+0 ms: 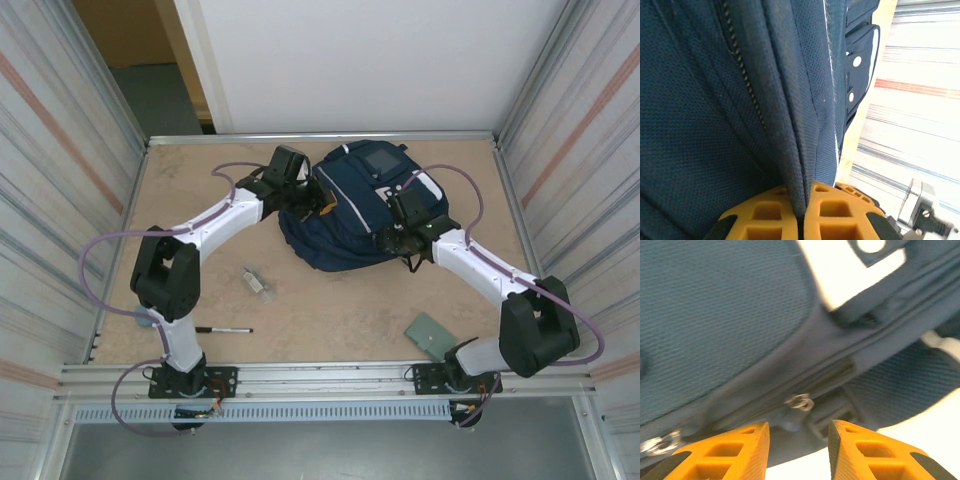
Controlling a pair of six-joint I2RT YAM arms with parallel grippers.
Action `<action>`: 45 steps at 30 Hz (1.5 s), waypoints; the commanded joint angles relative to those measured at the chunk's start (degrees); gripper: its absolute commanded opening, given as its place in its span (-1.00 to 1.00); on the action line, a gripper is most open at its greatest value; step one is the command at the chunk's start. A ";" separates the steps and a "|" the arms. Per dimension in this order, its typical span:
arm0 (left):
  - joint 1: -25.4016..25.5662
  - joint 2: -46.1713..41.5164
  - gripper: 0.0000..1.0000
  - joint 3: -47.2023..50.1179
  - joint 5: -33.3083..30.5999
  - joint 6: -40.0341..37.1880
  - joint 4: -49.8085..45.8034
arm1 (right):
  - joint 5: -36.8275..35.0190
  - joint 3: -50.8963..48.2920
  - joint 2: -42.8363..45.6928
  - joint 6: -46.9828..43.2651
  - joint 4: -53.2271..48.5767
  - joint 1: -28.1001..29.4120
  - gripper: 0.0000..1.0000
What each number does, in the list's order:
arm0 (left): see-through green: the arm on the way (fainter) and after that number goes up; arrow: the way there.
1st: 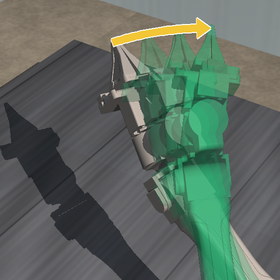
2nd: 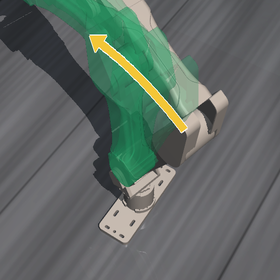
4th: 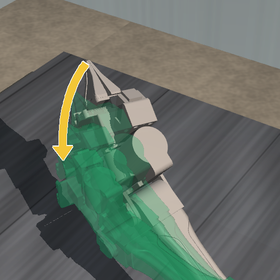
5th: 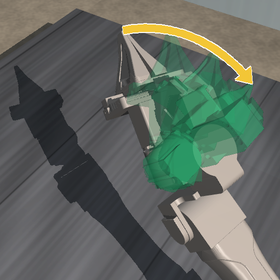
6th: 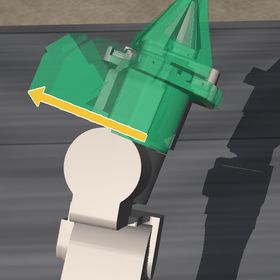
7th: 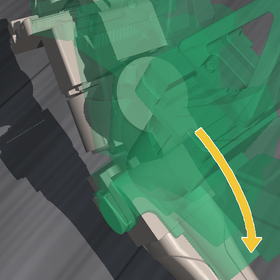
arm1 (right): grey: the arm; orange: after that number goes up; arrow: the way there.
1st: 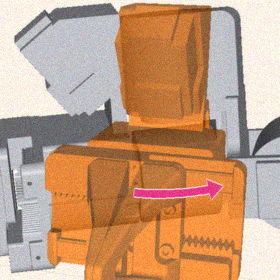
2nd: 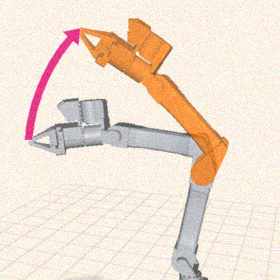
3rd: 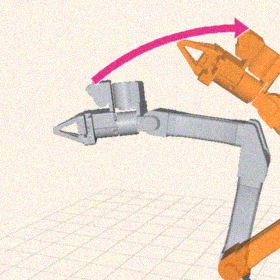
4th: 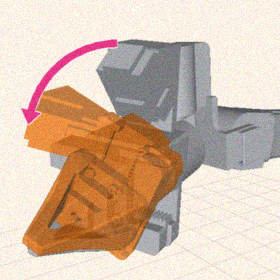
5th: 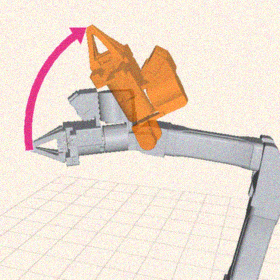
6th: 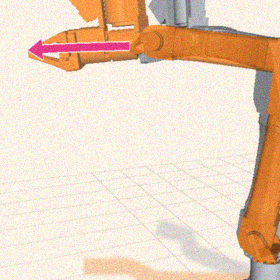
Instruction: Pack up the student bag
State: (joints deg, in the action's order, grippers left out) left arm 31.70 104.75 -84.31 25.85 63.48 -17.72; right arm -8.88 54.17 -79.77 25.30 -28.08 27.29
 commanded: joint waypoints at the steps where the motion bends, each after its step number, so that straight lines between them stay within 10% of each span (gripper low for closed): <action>1: -0.72 -5.55 -1.00 -1.70 1.05 0.74 5.43 | 2.75 -1.28 0.43 2.97 1.78 0.69 -0.30; 17: -1.03 -6.73 -1.00 0.08 0.86 1.42 6.76 | -13.31 1.25 -5.98 6.15 -3.06 -0.80 -0.24; 30: -1.32 -6.26 -1.00 0.15 1.57 1.23 6.94 | 0.44 0.57 -2.09 -3.49 -0.82 -4.56 -0.53; 45: -1.82 -5.78 -1.00 -0.18 3.19 1.35 7.20 | 13.15 3.31 -3.24 -20.92 -1.86 -9.17 -0.21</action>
State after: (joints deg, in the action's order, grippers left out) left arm 30.59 103.63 -83.48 27.07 64.79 -16.14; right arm 1.28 55.51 -83.11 11.64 -28.95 20.18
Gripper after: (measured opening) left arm 0.066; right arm 0.393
